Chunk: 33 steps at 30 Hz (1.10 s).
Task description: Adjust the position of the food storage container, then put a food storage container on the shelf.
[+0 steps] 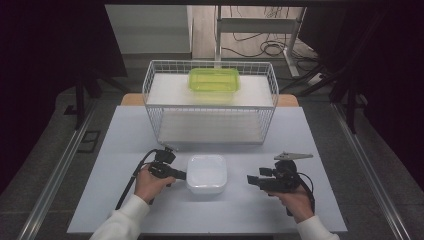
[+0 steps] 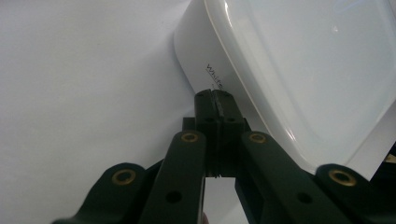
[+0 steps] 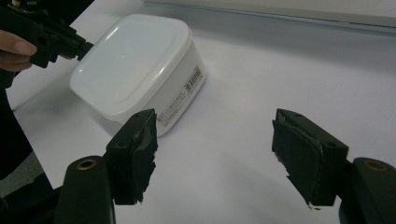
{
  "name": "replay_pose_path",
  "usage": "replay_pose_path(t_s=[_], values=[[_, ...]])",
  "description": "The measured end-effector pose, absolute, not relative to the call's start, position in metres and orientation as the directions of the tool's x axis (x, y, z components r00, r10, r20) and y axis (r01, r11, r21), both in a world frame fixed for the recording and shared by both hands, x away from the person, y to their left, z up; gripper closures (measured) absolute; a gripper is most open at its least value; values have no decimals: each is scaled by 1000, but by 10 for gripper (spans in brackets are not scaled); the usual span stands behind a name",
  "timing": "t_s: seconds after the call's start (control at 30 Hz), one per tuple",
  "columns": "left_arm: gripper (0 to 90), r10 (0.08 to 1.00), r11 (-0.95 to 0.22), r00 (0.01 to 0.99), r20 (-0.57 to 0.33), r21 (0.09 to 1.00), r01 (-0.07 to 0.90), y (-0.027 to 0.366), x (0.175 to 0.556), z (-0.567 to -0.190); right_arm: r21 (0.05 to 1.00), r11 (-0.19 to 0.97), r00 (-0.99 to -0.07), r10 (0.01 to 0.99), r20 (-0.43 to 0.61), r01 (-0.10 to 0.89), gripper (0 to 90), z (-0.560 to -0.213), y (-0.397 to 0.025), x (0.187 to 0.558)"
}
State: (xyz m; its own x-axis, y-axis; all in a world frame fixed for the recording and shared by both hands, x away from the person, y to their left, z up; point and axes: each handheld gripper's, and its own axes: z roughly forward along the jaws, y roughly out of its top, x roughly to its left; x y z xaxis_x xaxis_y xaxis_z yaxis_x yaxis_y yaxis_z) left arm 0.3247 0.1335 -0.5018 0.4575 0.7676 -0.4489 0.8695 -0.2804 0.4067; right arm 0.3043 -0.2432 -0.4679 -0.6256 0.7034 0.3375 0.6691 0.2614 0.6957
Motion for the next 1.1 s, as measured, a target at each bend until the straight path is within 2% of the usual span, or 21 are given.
replay_pose_path(t_s=[0.1, 0.27, 0.37, 0.5, 0.57, 0.6, 0.63, 0.7, 1.1], values=[[898, 768, -254, 449, -458, 426, 868, 138, 324, -500, 694, 253, -619, 706, 344, 674, 309, -468, -244, 304], [893, 781, -158, 421, -462, 507, 848, 156, 314, -485, 704, 252, -630, 695, 346, 664, 309, -466, -245, 303], [855, 775, -113, 429, -464, 566, 817, 166, 300, -474, 714, 255, -643, 685, 343, 653, 302, -463, -243, 303], [711, 777, -98, 447, -442, 617, 781, 174, 284, -468, 717, 266, -657, 673, 340, 644, 293, -463, -240, 301], [604, 797, -76, 433, -422, 642, 763, 178, 278, -467, 716, 269, -657, 674, 339, 645, 291, -463, -240, 301], [511, 801, -79, 433, -413, 645, 761, 180, 277, -467, 718, 268, -658, 673, 337, 642, 291, -463, -240, 301], [454, 802, -71, 432, -412, 652, 755, 182, 275, -466, 720, 267, -660, 671, 339, 641, 291, -463, -240, 301], [390, 801, -62, 432, -415, 660, 749, 186, 273, -464, 724, 267, -664, 668, 336, 636, 290, -463, -240, 301], [280, 771, -36, 431, -468, 644, 764, 181, 273, -463, 729, 239, -648, 678, 348, 641, 281, -460, -240, 300]])
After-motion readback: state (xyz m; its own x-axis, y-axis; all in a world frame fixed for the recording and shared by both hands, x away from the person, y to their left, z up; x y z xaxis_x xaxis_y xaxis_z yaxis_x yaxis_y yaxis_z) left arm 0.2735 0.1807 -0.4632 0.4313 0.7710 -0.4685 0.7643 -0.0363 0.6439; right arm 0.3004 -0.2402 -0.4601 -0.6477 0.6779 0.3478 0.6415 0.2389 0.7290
